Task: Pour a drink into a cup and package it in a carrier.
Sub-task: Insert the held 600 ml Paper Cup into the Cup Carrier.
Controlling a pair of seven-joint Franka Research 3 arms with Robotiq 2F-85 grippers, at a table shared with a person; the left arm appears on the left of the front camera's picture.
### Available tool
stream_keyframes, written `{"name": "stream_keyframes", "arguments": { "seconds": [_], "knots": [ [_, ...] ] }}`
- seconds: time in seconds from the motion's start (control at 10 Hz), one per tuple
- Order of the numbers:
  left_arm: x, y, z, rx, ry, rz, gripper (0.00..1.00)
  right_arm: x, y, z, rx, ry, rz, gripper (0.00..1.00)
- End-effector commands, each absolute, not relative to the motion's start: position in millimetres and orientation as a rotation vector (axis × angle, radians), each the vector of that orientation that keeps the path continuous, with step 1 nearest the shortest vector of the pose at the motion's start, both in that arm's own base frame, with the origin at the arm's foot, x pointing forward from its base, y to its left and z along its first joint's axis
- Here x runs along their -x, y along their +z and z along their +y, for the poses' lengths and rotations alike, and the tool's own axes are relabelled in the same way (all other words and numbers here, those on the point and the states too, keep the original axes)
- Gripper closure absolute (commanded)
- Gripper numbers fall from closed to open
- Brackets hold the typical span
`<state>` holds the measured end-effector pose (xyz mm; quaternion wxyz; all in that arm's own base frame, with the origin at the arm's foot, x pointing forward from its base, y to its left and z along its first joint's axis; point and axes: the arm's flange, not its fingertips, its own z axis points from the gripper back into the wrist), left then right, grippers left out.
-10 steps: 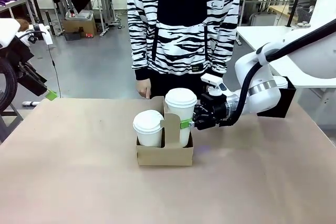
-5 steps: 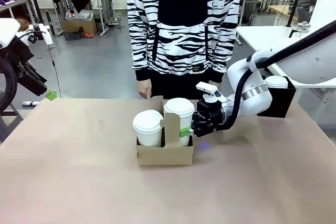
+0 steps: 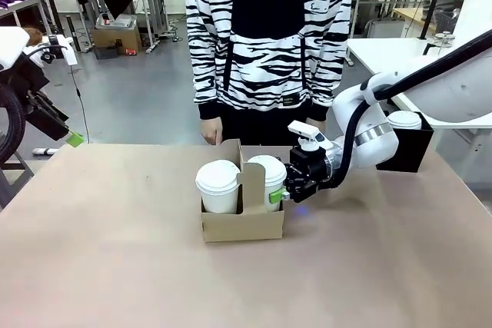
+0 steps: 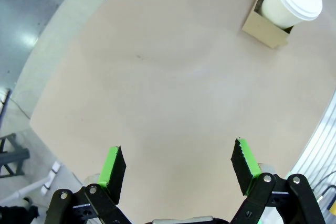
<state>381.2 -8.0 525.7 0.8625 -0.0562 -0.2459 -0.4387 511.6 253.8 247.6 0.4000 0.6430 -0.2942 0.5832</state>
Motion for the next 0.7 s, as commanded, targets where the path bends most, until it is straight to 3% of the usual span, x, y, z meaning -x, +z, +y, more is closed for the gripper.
{"name": "stream_keyframes", "arguments": {
  "seconds": [0.0, 0.6],
  "knots": [
    [-380, 527, -8, 0.112, -0.918, -0.515, 0.0, -510, 257, 240, -1.53, 1.536, -0.765, 0.0],
    [-380, 527, -8, 0.112, -0.918, -0.515, 0.0, -509, 304, 186, -1.29, 1.484, -0.798, 0.0]
  ]
}}
